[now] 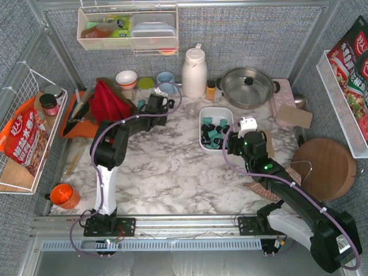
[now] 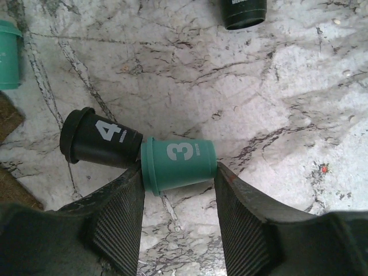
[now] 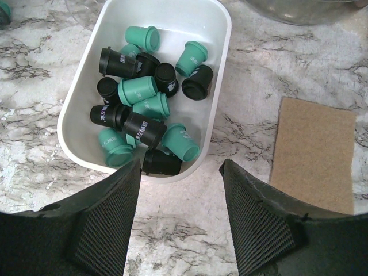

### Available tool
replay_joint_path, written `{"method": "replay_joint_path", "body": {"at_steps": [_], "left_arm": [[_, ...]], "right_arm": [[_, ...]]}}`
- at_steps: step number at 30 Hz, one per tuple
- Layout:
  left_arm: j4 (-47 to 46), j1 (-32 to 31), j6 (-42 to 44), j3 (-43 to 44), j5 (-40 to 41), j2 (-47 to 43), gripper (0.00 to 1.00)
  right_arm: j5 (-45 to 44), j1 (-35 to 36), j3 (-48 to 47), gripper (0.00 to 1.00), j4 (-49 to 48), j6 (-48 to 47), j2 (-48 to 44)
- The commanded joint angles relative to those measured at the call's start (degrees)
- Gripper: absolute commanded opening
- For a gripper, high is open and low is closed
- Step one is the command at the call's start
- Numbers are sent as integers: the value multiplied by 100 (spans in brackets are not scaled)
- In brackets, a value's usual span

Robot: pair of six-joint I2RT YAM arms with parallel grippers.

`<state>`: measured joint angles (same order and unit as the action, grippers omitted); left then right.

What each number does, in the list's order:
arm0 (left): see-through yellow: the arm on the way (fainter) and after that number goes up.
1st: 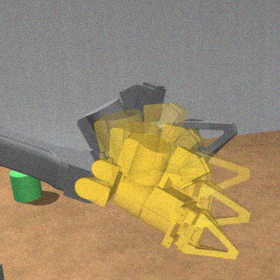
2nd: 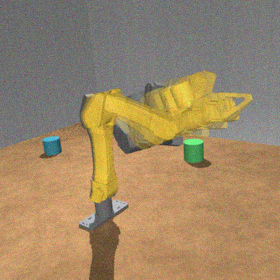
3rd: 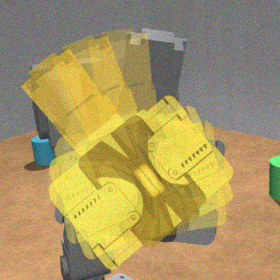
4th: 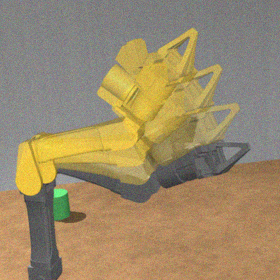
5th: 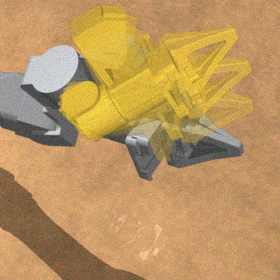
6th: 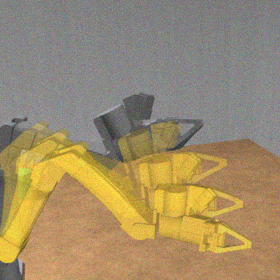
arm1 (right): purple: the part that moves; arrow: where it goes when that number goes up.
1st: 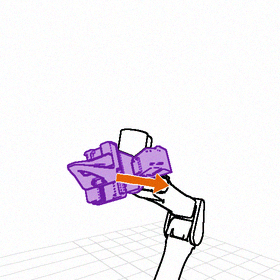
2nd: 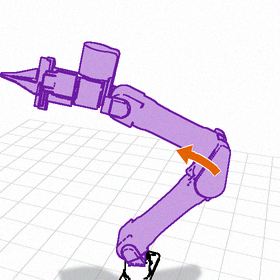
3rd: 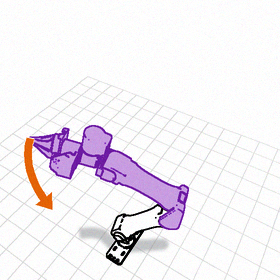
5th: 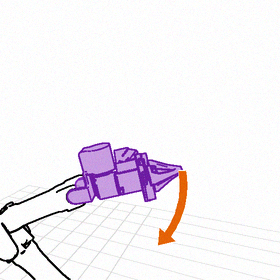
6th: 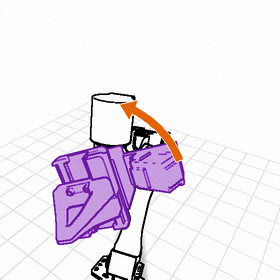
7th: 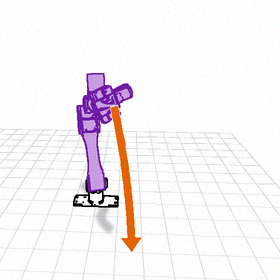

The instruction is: Mix the coffee capsules in the storage basket

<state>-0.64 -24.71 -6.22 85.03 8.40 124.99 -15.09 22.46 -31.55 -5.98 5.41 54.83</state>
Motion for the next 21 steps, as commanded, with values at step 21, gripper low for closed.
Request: {"method": "replay_joint_path", "body": {"at_steps": [21], "left_arm": [[-1673, -1328, -894, -327, -2216, -999, 53]], "right_arm": [[-36, 2, 0, 64, -125, 4, -55]]}}
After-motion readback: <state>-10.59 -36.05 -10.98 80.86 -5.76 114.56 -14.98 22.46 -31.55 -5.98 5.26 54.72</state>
